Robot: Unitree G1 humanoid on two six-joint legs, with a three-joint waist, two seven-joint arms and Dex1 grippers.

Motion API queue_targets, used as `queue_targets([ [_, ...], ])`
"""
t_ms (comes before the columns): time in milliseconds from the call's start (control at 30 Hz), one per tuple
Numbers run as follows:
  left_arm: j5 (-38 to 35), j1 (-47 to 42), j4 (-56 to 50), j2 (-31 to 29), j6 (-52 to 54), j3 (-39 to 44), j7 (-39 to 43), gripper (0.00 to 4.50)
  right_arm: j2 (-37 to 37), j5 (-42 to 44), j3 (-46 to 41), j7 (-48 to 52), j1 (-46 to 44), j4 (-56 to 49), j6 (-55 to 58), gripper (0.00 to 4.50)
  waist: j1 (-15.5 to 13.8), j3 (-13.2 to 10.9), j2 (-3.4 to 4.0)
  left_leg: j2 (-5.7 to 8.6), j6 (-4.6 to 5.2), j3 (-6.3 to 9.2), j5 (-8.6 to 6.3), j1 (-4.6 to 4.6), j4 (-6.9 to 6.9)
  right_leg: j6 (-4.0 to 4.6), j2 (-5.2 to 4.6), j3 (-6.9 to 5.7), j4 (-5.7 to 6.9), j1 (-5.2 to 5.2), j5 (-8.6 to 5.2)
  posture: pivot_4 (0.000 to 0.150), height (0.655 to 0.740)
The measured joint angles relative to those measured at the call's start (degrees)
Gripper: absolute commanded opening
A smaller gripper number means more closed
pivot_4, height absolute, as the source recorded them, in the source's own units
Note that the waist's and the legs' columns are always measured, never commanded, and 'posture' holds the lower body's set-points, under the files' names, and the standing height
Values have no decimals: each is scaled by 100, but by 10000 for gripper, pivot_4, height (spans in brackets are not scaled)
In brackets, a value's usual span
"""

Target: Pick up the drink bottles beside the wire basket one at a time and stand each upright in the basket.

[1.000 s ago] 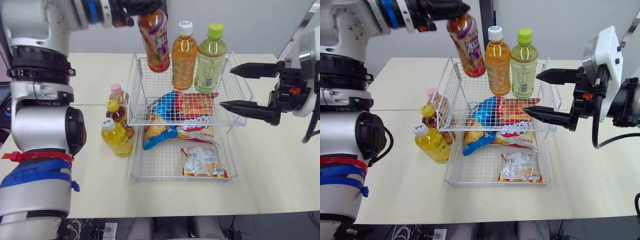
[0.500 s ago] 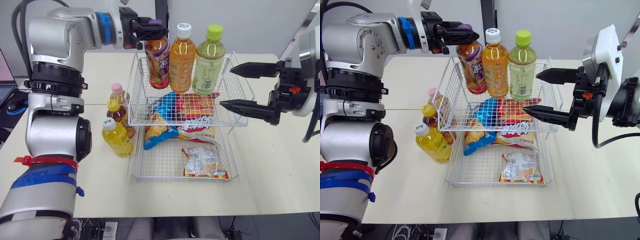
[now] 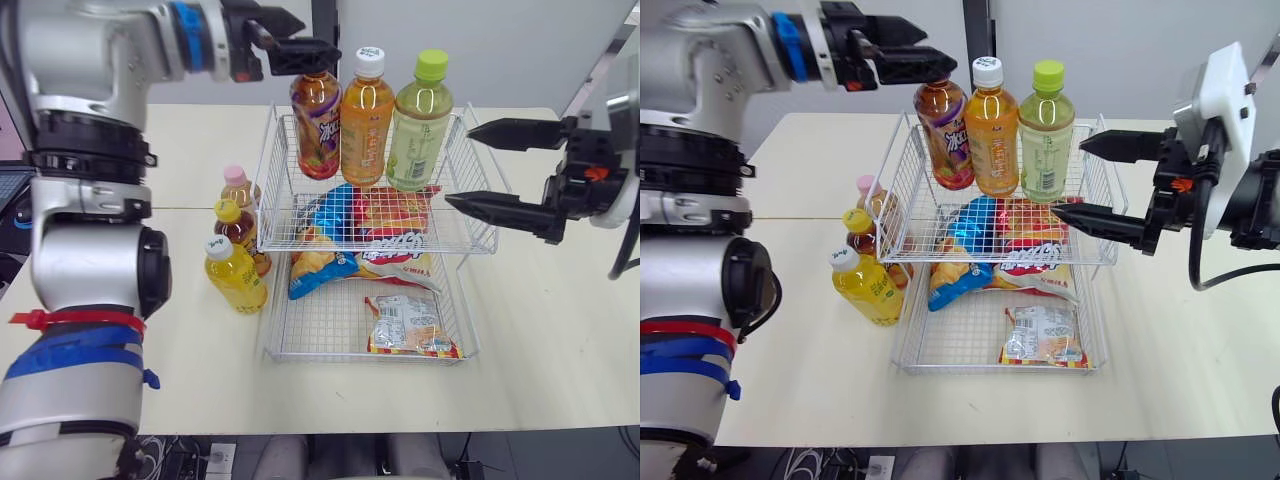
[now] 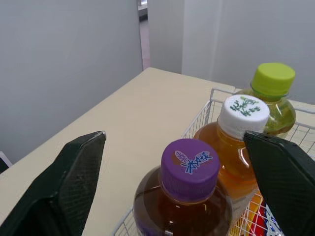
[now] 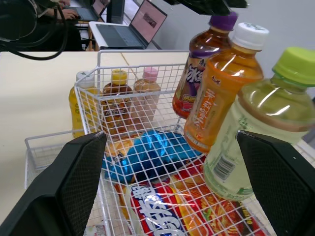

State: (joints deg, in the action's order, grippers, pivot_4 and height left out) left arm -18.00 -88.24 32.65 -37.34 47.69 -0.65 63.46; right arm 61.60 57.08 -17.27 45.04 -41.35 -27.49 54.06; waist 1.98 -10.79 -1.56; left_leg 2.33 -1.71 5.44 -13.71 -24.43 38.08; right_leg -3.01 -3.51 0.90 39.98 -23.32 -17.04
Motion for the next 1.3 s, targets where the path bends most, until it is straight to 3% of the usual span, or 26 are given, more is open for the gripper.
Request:
queue_targets([
  [200,-392,36,-630,-721,712,189,396,44650,-162,-176,-239,-123,94,-26,-396,45000,36,0,1,-3,-1,2,0,1,0,0,2,0,2,0,0,1500,7400],
  [300,-729,501,-1314,-1032,1033,520,400,44650,-410,-321,-267,-153,230,-83,-756,45000,43,4,8,-3,-1,0,1,6,-1,0,2,4,5,2,0,1500,7400],
  [567,-1271,2343,-2656,-1837,1243,1752,-79,44650,-251,-44,-315,287,397,-56,-755,45000,61,5,9,-7,-1,0,1,8,-2,1,1,6,2,3,0,1500,7400],
  [800,-1649,5066,-3781,-2438,1579,3234,-159,44650,-198,336,-259,666,563,-69,-651,45000,71,6,11,-10,0,-5,0,19,-4,3,0,8,1,12,0,1500,7400],
  [1000,-2076,6867,-5239,-2106,1688,4496,-295,44650,-349,375,510,1068,40,198,-580,45000,6,10,17,-10,0,-18,0,37,-11,4,-32,16,-2,19,0,1500,7400],
  [1300,-2595,8343,-6536,-1342,1468,5044,-815,44650,-621,196,1414,2117,-564,384,-688,45000,-38,11,19,-9,1,-29,-1,50,-14,5,-42,16,-3,25,0,1500,7400],
])
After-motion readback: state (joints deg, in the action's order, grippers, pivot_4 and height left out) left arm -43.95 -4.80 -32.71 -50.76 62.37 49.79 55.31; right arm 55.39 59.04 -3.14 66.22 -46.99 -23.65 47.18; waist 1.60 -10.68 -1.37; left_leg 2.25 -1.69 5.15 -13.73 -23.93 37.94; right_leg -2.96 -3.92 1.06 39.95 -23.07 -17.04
